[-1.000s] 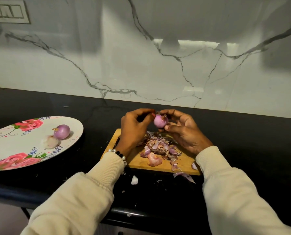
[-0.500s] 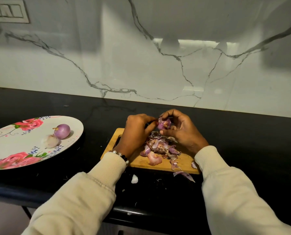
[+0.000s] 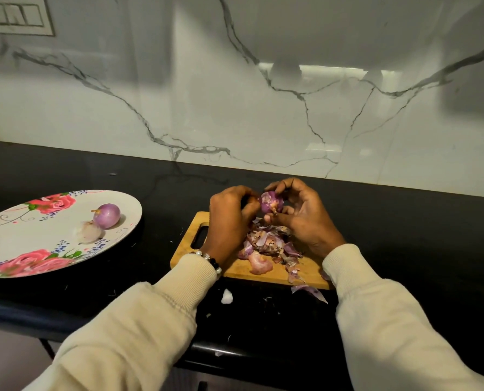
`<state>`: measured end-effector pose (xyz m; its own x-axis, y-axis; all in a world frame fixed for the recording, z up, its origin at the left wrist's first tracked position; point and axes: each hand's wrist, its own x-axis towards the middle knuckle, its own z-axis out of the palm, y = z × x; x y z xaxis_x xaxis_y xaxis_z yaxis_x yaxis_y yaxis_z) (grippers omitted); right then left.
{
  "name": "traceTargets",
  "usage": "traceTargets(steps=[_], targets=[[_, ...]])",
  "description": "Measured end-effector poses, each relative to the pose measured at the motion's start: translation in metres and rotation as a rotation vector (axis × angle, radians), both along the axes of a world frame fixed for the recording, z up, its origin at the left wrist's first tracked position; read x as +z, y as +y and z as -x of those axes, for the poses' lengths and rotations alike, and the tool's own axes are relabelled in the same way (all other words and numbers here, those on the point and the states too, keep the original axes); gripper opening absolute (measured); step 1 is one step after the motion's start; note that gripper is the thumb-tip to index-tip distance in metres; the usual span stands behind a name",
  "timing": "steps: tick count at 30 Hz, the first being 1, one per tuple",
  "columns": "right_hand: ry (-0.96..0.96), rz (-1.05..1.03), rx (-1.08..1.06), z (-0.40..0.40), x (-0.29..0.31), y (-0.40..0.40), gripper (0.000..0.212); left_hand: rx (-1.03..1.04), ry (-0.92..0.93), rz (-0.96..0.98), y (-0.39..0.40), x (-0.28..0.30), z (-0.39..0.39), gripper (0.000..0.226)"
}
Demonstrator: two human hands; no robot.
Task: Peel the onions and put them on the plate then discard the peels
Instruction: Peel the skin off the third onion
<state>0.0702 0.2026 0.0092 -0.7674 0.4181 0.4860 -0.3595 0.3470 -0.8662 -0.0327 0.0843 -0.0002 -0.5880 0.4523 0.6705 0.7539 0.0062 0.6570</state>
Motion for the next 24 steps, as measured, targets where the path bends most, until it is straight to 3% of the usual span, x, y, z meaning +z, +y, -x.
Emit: traceTargets(steps=[10, 17, 22, 24], targets=[[0.057, 0.107, 0.022, -0.004, 0.004, -0.001, 0.046, -0.092, -0.506, -0.077, 0.009, -0.003, 0.007, 0.013], [0.093, 0.187, 0.065, -0.004, 0.004, -0.001, 0.046, -0.079, -0.503, -0.100, 0.009, -0.002, 0.008, 0.016], [0.262, 0.426, 0.104, -0.009, 0.013, 0.003, 0.048, 0.027, -0.643, -0.147, 0.005, 0.004, 0.013, 0.017], [0.304, 0.504, 0.102, -0.013, 0.019, 0.008, 0.055, 0.056, -0.566, -0.111, 0.005, 0.005, 0.014, 0.016]])
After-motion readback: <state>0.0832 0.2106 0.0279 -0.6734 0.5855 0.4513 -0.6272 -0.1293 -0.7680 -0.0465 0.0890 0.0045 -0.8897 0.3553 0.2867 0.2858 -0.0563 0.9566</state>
